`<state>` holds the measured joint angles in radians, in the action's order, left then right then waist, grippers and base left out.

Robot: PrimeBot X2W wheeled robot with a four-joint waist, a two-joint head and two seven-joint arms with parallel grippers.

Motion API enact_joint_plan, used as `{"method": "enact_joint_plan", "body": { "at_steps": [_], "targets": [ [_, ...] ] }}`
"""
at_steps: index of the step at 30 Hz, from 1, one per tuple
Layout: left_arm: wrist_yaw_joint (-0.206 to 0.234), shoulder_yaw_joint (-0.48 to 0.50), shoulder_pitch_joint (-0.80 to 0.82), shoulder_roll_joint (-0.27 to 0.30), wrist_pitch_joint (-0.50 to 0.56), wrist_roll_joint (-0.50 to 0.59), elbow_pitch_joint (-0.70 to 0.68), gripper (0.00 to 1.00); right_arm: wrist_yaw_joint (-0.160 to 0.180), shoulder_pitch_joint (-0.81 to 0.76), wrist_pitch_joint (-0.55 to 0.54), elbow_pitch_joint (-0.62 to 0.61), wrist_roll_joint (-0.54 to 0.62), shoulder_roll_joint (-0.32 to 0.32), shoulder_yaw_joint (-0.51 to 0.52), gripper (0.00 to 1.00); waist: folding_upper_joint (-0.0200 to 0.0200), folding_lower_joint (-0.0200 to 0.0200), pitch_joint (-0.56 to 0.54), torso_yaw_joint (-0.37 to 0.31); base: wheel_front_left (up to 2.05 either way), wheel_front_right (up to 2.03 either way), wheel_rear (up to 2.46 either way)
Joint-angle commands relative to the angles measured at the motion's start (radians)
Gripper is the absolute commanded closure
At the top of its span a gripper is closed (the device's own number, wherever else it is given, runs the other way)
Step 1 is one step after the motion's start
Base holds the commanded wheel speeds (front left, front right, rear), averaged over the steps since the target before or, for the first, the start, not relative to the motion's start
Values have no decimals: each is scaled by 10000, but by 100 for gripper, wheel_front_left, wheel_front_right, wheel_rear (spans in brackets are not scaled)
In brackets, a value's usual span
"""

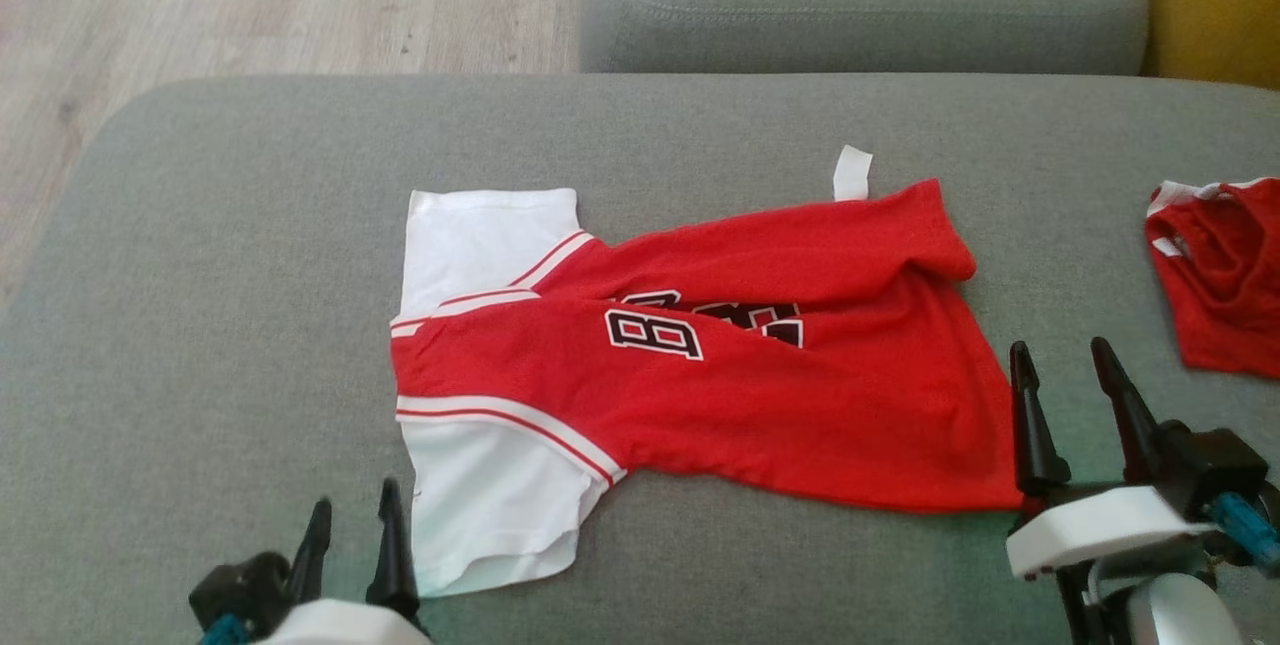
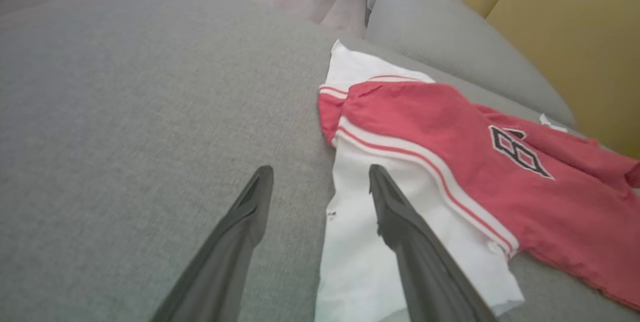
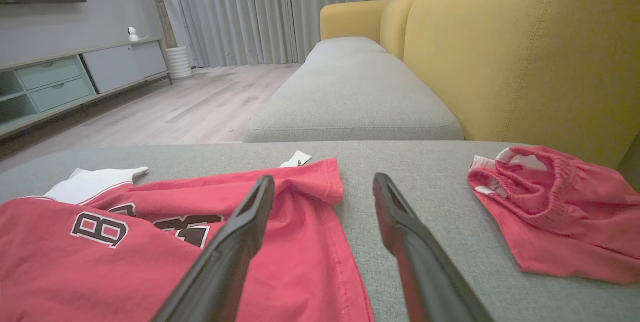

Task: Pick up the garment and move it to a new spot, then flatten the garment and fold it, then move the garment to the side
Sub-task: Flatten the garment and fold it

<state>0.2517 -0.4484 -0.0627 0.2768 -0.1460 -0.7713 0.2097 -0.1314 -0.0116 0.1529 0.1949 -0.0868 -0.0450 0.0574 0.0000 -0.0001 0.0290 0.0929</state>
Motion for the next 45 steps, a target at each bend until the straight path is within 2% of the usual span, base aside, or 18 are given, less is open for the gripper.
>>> {"method": "enact_joint_plan", "body": {
  "at_steps": [1, 12, 26, 35, 45],
  "targets": [
    [-122, 389, 651, 192, -204, 155, -452, 0, 7, 249, 138, -348, -37, -53, -225, 0, 0, 1, -100, -33, 0, 0, 0],
    [-470, -92, 1100, -66, -567, 543, -437, 0, 7, 26, 90, -359, -123, -53, -463, 0, 0, 1, -444, -89, 0, 0, 0],
    [-381, -340, 1140, -96, -624, 759, -390, 0, 7, -59, -120, -324, -94, -53, -617, 0, 0, 1, -395, -77, 0, 0, 0],
    [368, -258, 498, -230, 662, 60, 775, 0, 7, -282, -439, 14, 120, -53, -325, 0, 0, 1, -271, -215, 0, 0, 0],
    [76, -457, 714, -596, 1145, -339, 1639, 0, 7, -253, -591, 348, 202, -53, -308, 0, 0, 1, -11, -424, 0, 0, 0]
  ]
}}
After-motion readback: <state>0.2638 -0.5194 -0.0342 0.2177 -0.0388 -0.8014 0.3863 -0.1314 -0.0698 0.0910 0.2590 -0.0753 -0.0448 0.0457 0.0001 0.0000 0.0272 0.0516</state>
